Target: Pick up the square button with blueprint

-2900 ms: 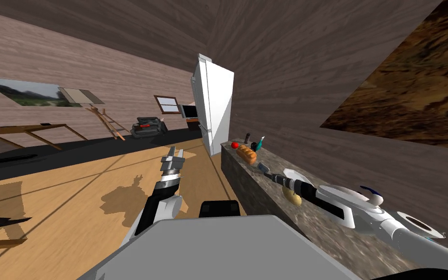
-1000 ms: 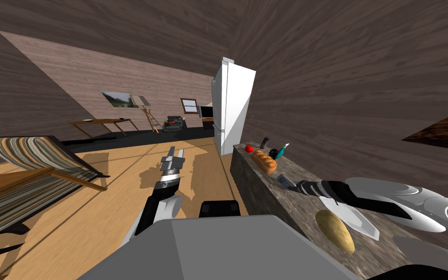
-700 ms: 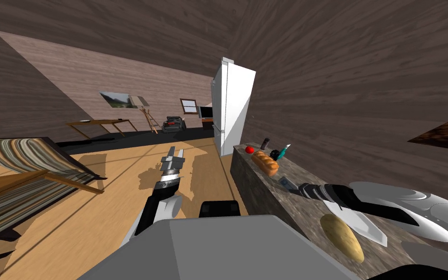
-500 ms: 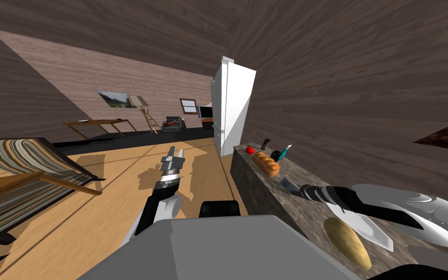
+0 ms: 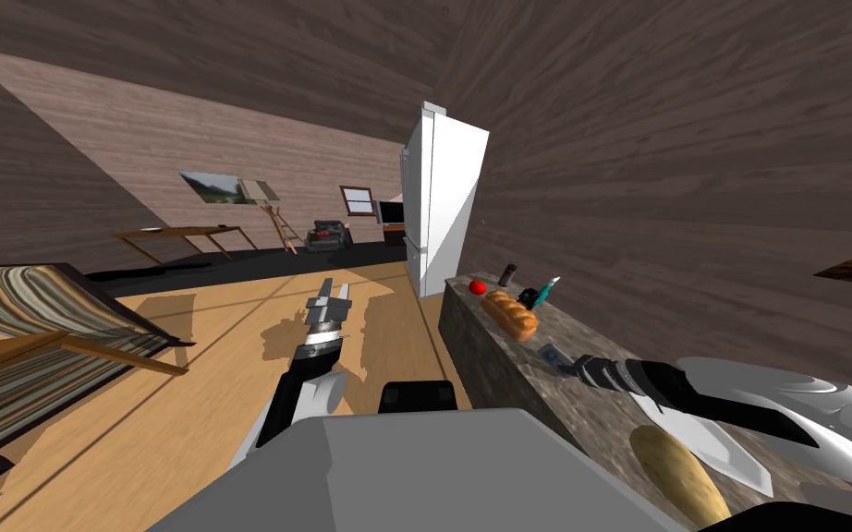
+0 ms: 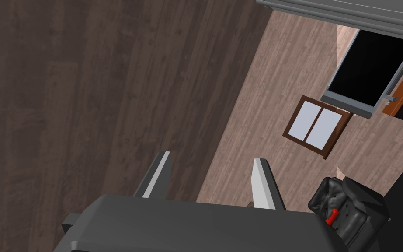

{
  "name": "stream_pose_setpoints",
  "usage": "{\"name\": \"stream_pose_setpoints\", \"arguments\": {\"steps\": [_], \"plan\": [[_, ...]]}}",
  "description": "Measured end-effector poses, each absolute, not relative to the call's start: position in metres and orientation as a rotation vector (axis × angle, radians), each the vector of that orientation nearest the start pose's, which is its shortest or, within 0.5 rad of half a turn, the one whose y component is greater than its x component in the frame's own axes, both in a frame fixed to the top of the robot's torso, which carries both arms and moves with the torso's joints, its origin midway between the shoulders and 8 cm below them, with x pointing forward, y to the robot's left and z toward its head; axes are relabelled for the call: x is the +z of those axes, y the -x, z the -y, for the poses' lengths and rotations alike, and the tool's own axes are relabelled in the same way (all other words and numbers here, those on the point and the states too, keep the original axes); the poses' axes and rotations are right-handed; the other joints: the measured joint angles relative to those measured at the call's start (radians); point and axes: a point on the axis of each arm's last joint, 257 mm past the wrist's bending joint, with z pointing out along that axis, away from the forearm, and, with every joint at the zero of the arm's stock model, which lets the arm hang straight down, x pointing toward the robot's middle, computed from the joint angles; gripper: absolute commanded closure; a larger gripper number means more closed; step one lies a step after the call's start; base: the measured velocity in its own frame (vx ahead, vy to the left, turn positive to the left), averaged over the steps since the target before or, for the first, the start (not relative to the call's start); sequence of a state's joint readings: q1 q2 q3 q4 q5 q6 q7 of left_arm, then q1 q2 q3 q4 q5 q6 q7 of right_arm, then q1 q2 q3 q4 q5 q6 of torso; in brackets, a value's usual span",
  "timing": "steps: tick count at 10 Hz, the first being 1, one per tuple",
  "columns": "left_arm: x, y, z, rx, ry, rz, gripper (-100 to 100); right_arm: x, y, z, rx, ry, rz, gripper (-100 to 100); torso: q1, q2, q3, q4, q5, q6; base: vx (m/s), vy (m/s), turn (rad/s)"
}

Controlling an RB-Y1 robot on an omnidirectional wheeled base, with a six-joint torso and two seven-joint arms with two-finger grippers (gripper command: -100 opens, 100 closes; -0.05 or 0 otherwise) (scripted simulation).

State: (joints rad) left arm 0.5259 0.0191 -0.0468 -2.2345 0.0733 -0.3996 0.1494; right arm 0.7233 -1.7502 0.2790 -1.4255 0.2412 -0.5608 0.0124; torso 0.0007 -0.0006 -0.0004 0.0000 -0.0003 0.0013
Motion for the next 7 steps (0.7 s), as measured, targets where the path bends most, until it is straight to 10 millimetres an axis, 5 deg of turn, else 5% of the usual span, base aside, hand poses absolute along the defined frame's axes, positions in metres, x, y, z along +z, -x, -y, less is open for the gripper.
{"name": "stream_pose_setpoints", "arguments": {"steps": [3, 4, 5, 7], "plan": [[-0.0263, -0.3665, -0.2766, -1.478, 0.903, -0.651, 0, -0.2985, -0.2246, 0.5833, 0.116, 0.403, -2.642, 100, -0.001, 0.001, 0.0, 0.0, -0.001, 0.0, 0.0, 0.0, 0.0], [-0.0263, -0.3665, -0.2766, -1.478, 0.903, -0.651, 0, -0.2985, -0.2246, 0.5832, 0.116, 0.403, -2.641, 0, -0.001, 0.001, 0.0, 0.0, -0.001, 0.0, 0.0, 0.0, 0.0], [-0.0263, -0.3665, -0.2766, -1.478, 0.903, -0.651, 0, -0.2985, -0.2246, 0.5831, 0.116, 0.403, -2.641, 100, 0.0, 0.001, 0.0, 0.0, -0.001, 0.0, -0.047, -0.015, 0.021], [-0.0263, -0.3665, -0.2766, -1.478, 0.903, -0.651, 0, -0.2951, -0.2314, 0.5815, 0.12, 0.4, -2.642, 100, -0.002, 0.005, 0.003, 0.001, 0.0, 0.0, -0.083, -0.029, 0.02]]}}
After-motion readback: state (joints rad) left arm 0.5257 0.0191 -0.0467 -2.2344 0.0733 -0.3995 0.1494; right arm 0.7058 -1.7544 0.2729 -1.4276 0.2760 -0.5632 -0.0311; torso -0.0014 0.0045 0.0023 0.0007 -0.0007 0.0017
